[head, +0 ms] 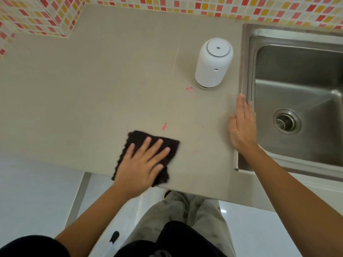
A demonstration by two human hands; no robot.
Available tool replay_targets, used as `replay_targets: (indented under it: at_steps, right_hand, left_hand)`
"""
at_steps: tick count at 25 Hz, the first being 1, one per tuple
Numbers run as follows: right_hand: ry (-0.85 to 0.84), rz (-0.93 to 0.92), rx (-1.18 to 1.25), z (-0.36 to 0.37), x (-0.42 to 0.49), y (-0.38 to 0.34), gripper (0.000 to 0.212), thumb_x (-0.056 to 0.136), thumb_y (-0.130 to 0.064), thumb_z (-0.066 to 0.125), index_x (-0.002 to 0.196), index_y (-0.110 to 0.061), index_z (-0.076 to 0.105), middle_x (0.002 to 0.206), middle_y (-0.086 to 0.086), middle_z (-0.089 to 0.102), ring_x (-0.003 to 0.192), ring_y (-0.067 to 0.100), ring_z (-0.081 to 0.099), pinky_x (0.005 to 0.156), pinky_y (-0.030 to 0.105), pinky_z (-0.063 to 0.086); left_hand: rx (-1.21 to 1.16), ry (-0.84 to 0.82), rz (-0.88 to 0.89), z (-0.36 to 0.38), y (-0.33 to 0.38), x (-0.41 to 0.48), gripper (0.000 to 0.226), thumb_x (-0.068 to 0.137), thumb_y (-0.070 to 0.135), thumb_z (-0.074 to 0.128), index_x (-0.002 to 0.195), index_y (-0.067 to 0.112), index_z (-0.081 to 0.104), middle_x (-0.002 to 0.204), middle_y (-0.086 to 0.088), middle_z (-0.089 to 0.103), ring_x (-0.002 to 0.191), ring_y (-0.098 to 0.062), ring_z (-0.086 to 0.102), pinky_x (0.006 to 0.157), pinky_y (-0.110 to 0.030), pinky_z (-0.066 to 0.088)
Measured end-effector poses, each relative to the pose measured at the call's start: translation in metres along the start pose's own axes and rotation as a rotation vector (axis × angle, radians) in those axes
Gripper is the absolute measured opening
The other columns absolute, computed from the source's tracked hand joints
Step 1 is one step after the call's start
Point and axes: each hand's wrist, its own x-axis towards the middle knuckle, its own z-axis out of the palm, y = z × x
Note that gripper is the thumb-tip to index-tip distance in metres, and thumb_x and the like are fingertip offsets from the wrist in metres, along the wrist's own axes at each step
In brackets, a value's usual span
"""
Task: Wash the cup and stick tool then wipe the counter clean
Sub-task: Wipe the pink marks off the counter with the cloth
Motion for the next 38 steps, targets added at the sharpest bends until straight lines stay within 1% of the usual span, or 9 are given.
replay_targets:
  at_steps: [3, 5, 8, 12, 15, 19, 26, 33, 38]
  right_hand:
    - [0.128, -0.078, -0.139, -0.004, 0.004, -0.013, 0.073, 0.088, -0.043, 0.038, 0.148, -0.008, 0.014, 0.156, 0.011, 0.020, 0.145, 0.026, 0.011, 0.116, 0.039, 0.003]
    - [0.142, -0.012, 0.154, -0.005, 0.020, -0.033, 0.087, 0.083, -0.047, 0.056, 0.148, -0.007, 0.013, 0.155, 0.011, 0.020, 0.144, 0.023, 0.015, 0.115, 0.031, 0.010]
    - [0.109, 0.148, 0.539, -0.001, 0.053, -0.058, 0.115, 0.069, -0.041, 0.079, 0.149, -0.012, 0.002, 0.156, 0.009, 0.014, 0.143, 0.015, 0.016, 0.115, 0.026, 0.015]
    - [0.154, 0.136, 0.621, 0.003, 0.081, -0.068, 0.123, 0.058, -0.032, 0.088, 0.147, -0.016, 0.005, 0.148, 0.006, 0.034, 0.134, 0.016, 0.036, 0.111, 0.032, 0.031]
    - [0.154, 0.086, 0.603, 0.002, 0.093, -0.069, 0.114, 0.055, -0.025, 0.090, 0.144, -0.015, 0.020, 0.132, -0.005, 0.050, 0.113, 0.006, 0.049, 0.095, 0.020, 0.040]
    - [0.151, 0.100, 0.574, 0.005, 0.097, -0.072, 0.093, 0.055, -0.026, 0.089, 0.131, -0.022, 0.037, 0.106, -0.017, 0.054, 0.098, 0.005, 0.054, 0.084, 0.021, 0.045]
    - [0.222, -0.116, 0.830, -0.047, 0.094, -0.089, 0.083, 0.052, -0.025, 0.084, 0.123, -0.012, 0.044, 0.114, 0.000, 0.059, 0.101, 0.003, 0.060, 0.079, 0.019, 0.051]
    - [0.063, -0.164, 0.939, -0.080, 0.076, -0.090, 0.063, 0.050, -0.022, 0.082, 0.107, -0.025, 0.055, 0.098, -0.014, 0.064, 0.093, -0.003, 0.062, 0.074, 0.017, 0.051]
    - [-0.032, -0.173, 1.005, -0.084, 0.080, -0.086, 0.070, 0.051, -0.021, 0.081, 0.115, -0.015, 0.053, 0.103, -0.007, 0.064, 0.102, 0.009, 0.062, 0.083, 0.028, 0.052]
  left_hand:
    - [-0.109, -0.014, -0.469, -0.011, -0.092, 0.036, 0.047, 0.097, 0.048, 0.015, 0.144, 0.044, 0.018, 0.156, 0.010, 0.017, 0.145, -0.020, 0.004, 0.109, -0.062, 0.009]
    - [-0.186, 0.027, -0.675, -0.017, -0.123, 0.097, 0.047, 0.099, 0.045, 0.017, 0.145, 0.043, 0.014, 0.158, 0.008, 0.010, 0.146, -0.022, -0.001, 0.111, -0.063, 0.004]
    - [-0.177, 0.016, -0.565, -0.022, -0.091, 0.167, 0.050, 0.099, 0.043, 0.015, 0.148, 0.034, 0.014, 0.158, 0.003, 0.011, 0.146, -0.026, 0.004, 0.113, -0.057, 0.011]
    - [-0.136, 0.033, -0.263, -0.007, -0.038, 0.082, 0.059, 0.096, 0.043, 0.012, 0.144, 0.016, 0.033, 0.151, -0.006, 0.032, 0.141, -0.028, 0.026, 0.109, -0.049, 0.028]
    - [-0.144, 0.097, -0.368, -0.008, -0.082, 0.053, 0.058, 0.097, 0.039, 0.018, 0.140, 0.007, 0.038, 0.147, -0.014, 0.037, 0.137, -0.031, 0.032, 0.106, -0.051, 0.032]
    - [-0.212, 0.129, -0.612, -0.021, -0.123, 0.168, 0.048, 0.101, 0.029, 0.028, 0.145, 0.010, 0.031, 0.153, -0.013, 0.027, 0.142, -0.031, 0.020, 0.112, -0.050, 0.020]
    - [-0.384, 0.001, 0.239, -0.018, -0.047, 0.115, 0.053, 0.098, 0.045, 0.022, 0.132, 0.019, 0.053, 0.143, 0.004, 0.041, 0.139, -0.011, 0.026, 0.115, -0.029, 0.015]
    - [-0.336, 0.095, -0.273, -0.035, -0.066, 0.255, 0.041, 0.102, 0.028, 0.031, 0.139, 0.017, 0.042, 0.151, -0.005, 0.033, 0.143, -0.020, 0.021, 0.112, -0.037, 0.017]
    - [-0.395, -0.089, 0.327, -0.033, 0.009, 0.238, 0.049, 0.097, 0.041, 0.029, 0.134, 0.016, 0.050, 0.146, -0.003, 0.040, 0.141, -0.016, 0.024, 0.112, -0.030, 0.012]
